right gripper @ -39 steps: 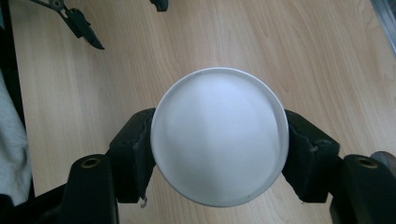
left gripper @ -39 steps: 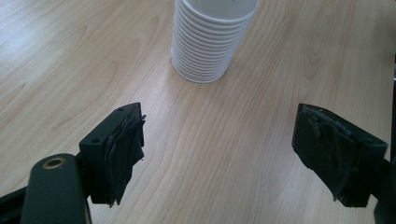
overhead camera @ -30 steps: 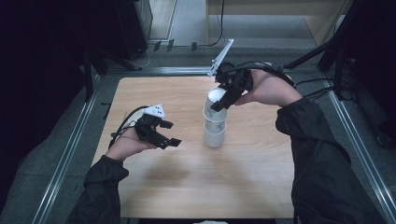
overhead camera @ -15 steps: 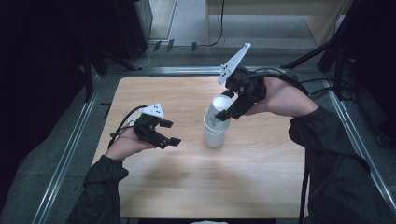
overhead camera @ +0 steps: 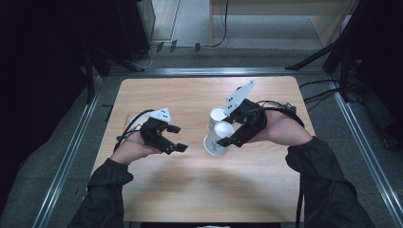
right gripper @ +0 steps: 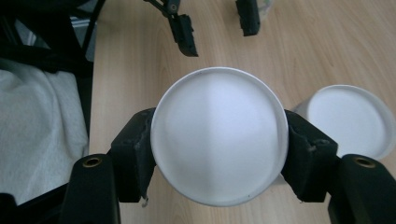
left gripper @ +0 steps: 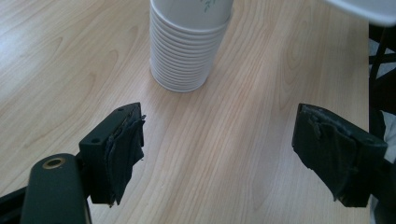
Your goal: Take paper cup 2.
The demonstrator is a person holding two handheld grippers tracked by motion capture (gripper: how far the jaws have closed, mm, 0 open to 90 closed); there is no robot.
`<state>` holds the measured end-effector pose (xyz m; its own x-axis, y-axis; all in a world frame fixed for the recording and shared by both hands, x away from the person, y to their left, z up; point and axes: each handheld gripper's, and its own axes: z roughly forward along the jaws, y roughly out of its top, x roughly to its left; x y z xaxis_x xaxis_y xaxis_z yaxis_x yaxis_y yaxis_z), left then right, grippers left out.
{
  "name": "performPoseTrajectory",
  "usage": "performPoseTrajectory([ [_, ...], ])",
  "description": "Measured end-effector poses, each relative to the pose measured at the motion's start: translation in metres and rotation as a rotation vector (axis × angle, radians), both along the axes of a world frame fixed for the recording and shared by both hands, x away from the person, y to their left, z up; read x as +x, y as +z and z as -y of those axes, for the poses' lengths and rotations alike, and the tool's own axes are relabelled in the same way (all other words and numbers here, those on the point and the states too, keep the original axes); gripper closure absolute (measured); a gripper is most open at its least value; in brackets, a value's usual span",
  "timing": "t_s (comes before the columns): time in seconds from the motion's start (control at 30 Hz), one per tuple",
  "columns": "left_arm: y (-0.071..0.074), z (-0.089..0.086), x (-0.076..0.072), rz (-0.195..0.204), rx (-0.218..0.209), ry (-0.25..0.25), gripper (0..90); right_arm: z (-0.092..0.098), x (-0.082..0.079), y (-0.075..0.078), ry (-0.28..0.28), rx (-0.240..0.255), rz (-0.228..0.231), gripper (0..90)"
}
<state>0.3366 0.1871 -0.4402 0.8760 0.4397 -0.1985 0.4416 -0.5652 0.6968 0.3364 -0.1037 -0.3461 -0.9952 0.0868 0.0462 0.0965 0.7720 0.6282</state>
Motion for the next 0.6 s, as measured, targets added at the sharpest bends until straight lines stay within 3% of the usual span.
performPoseTrajectory([
  [0.13, -0.001, 0.002, -0.001, 0.008, -0.011, -0.012, 16.8, 0.001, -0.001, -0.02, -0.005, 0.024, -0.015, 35.1],
  [0.2, -0.001, 0.003, -0.001, 0.015, -0.021, -0.014, 16.8, 0.002, -0.001, -0.028, -0.01, 0.037, -0.001, 35.2],
  [0.43, -0.005, 0.009, -0.003, 0.022, -0.047, -0.027, 16.7, 0.006, 0.004, -0.053, -0.038, 0.118, -0.057, 35.3],
  [0.5, -0.006, 0.013, -0.004, 0.043, -0.034, -0.038, 16.7, 0.007, 0.004, -0.059, -0.043, 0.131, -0.068, 35.3],
  [0.6, -0.009, 0.018, -0.003, 0.025, -0.018, -0.04, 16.7, 0.008, 0.003, -0.067, -0.046, 0.129, -0.084, 35.2],
])
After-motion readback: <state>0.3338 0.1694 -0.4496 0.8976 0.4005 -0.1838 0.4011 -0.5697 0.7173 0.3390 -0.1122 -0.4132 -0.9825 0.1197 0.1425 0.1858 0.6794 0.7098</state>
